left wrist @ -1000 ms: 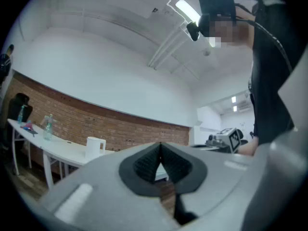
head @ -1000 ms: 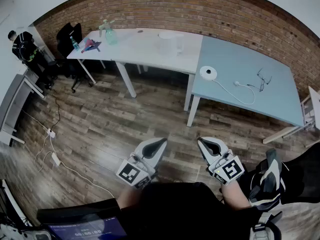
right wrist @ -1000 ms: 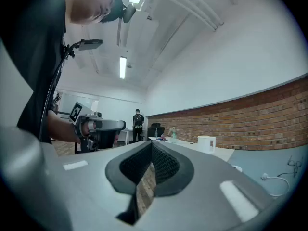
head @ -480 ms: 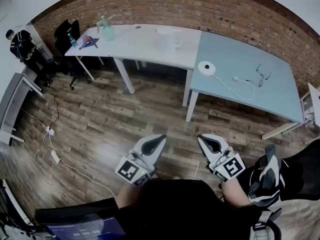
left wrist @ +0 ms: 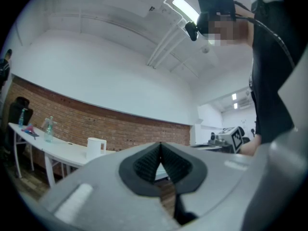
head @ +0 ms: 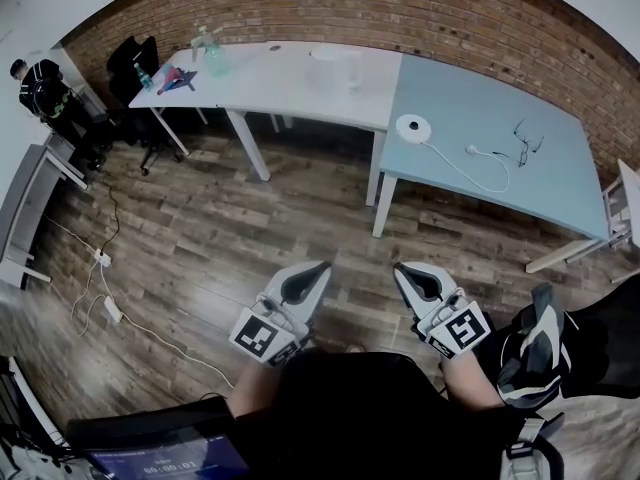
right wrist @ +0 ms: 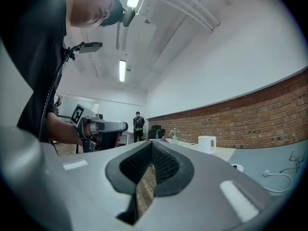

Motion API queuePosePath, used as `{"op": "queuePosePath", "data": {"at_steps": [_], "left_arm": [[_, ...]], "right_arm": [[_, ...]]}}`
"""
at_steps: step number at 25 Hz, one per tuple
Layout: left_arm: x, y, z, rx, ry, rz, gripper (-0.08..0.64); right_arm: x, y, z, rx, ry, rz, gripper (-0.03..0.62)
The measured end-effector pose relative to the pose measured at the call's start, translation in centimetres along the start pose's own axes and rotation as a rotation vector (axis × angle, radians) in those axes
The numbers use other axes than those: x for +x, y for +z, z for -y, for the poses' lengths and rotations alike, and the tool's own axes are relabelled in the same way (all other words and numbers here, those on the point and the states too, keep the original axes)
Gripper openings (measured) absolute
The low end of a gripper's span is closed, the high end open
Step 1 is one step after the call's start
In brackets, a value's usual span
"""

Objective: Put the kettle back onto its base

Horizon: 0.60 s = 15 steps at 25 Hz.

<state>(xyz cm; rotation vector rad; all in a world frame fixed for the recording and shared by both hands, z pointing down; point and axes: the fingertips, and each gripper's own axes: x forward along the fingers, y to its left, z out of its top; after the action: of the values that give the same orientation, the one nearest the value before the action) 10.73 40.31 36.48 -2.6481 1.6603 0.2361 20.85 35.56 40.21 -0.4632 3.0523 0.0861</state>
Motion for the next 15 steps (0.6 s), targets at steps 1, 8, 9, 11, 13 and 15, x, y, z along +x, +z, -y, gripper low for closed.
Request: {"op": "queuePosePath", "data": {"at_steps": [1, 8, 9, 11, 13, 15], "left_arm": [[0.0, 0.1, 0.0, 0.002, 0.003, 0.001, 0.003], [-0.1, 0.0, -0.1, 0.000, 0.020, -0.008, 0.003], [-0.1, 0.0, -0.2, -0.003, 0.021, -0.007, 0.003], [-0.1, 0.2, -0.6, -0.021, 0.025, 0.002, 0.003], [-0.3, 0.1, -1.3, -0.036, 0.032, 0.001, 0.003], [-0.7, -0.4, -2.2, -0.034, 0.043, -0.009, 0.003]], "right_arm": [[0.0, 0.0, 0.0, 0.002, 0.000, -0.002, 0.005], [-0.6, -0.8, 0.7, 0.027, -0.016, -0.010, 0.005], [-0.5, -0.9, 0.8, 0.031, -0.015, -0.010, 0.005], [-0.1, -1.1, 1.0, 0.044, -0.013, -0.008, 0.005], [0.4, -1.3, 1.3, 0.055, -0.010, -0.007, 0.005], [1.3, -1.4, 1.5, 0.057, 0.000, -0.005, 0.005]]}}
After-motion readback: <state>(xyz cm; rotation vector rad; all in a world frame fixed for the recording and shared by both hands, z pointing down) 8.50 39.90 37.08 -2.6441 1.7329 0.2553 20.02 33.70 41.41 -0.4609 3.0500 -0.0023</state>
